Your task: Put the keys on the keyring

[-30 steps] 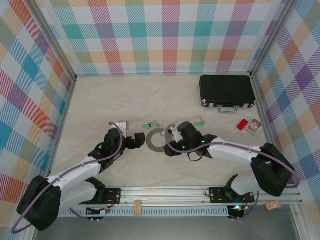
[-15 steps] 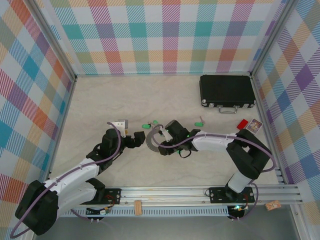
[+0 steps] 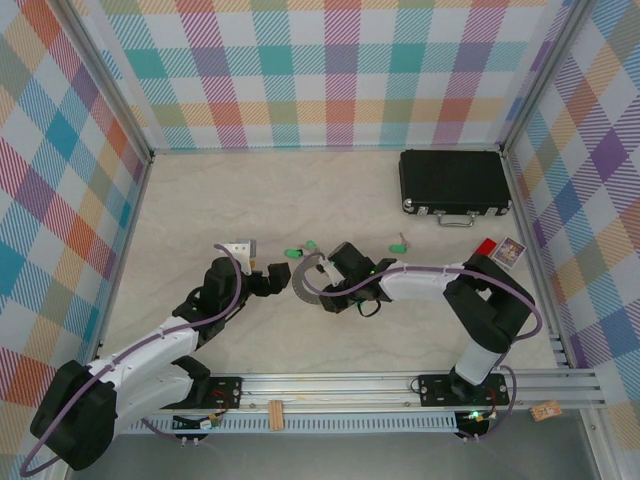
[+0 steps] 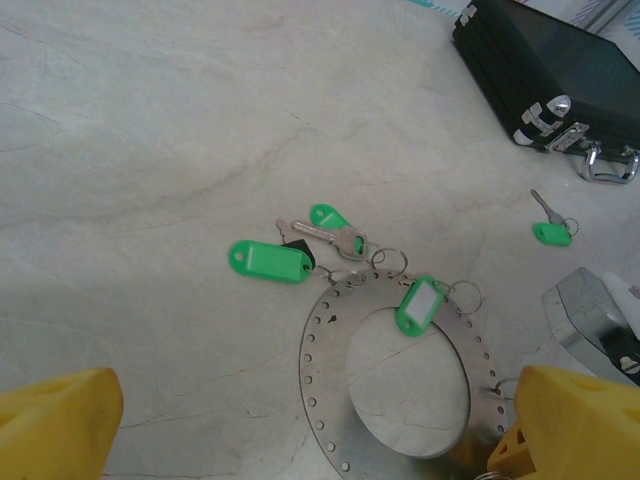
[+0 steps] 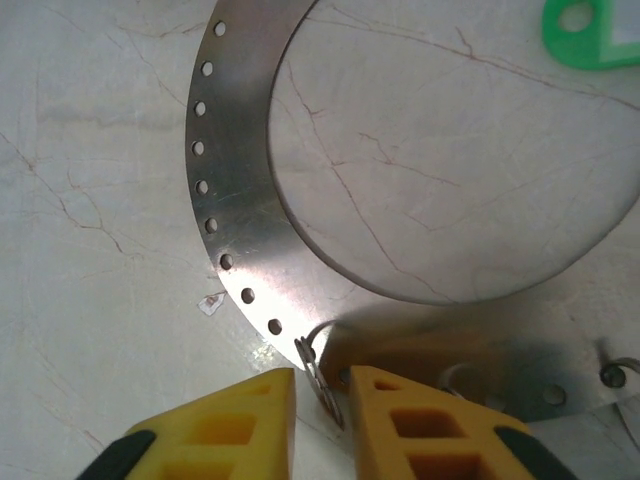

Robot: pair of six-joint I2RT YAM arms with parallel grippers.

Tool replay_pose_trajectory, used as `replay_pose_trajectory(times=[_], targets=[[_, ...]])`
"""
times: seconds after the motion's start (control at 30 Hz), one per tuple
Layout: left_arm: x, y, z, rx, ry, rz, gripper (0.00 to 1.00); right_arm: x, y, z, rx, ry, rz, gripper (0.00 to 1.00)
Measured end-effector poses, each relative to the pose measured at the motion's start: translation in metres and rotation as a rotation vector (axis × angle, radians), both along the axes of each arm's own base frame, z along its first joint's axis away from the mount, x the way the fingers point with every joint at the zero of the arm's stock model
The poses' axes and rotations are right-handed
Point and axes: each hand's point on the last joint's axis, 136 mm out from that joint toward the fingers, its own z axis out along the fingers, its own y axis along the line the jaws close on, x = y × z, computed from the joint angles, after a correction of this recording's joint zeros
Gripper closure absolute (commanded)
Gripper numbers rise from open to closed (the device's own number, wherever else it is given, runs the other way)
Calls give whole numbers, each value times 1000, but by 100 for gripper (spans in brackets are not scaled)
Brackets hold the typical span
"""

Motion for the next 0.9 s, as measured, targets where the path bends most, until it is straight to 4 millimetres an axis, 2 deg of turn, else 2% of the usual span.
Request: replay_pose_trajectory(times=[0.07, 0.17, 0.37, 0.47, 0.7, 0.9], targets=[[0, 0, 0, 0, 0, 0, 0, 1, -1, 0, -4, -6, 0, 94], [0, 0, 0, 0, 0, 0, 0, 2, 0, 0, -6, -15, 7, 100], [0, 0, 0, 0, 0, 0, 0, 3, -2, 3, -11, -30, 5, 100], [0, 0, 0, 1, 1, 0, 0, 5, -3, 14, 0, -54, 2, 100], [0, 1, 1, -3, -9, 4, 0, 16, -3, 67, 58, -199, 18, 100], [0, -2, 17, -45, -57, -9, 0, 26, -3, 122, 109, -355, 55, 100]])
